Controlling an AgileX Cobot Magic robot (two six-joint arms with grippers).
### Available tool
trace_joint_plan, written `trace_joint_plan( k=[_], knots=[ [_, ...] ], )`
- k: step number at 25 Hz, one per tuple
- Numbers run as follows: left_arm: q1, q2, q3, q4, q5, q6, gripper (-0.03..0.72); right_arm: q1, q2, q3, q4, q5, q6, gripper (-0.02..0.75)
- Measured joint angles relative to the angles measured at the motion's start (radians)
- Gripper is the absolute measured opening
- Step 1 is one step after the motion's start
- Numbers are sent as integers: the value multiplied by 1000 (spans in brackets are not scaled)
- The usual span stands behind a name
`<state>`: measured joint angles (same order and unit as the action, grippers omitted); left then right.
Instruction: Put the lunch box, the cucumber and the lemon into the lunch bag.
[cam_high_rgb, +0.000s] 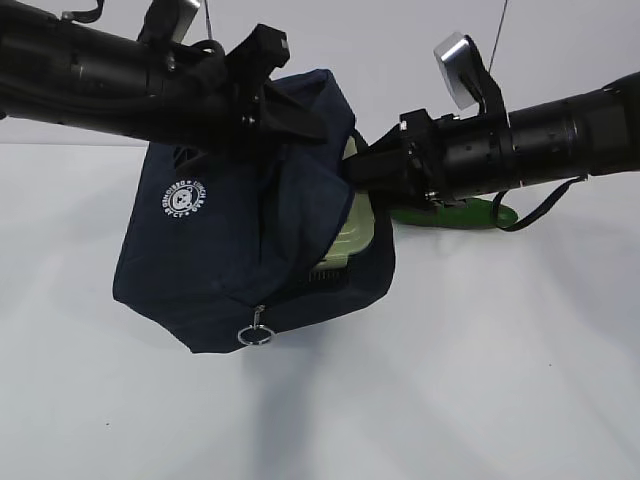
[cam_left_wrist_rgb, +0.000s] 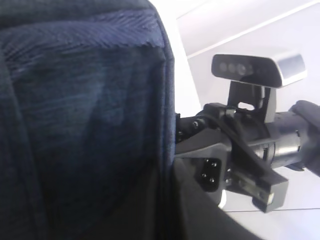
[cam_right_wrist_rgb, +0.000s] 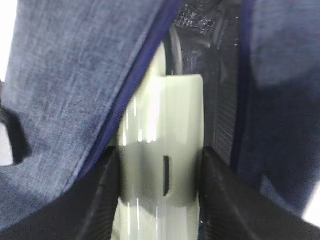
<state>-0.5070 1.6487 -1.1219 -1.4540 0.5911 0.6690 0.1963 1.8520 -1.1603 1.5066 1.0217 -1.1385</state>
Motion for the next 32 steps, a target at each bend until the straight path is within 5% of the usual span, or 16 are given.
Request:
trace_joint_plan(
  k=[32],
  knots=[
    [14, 31, 0, -68, 105, 0, 10, 5, 12, 2, 38, 34, -297, 357]
  ],
)
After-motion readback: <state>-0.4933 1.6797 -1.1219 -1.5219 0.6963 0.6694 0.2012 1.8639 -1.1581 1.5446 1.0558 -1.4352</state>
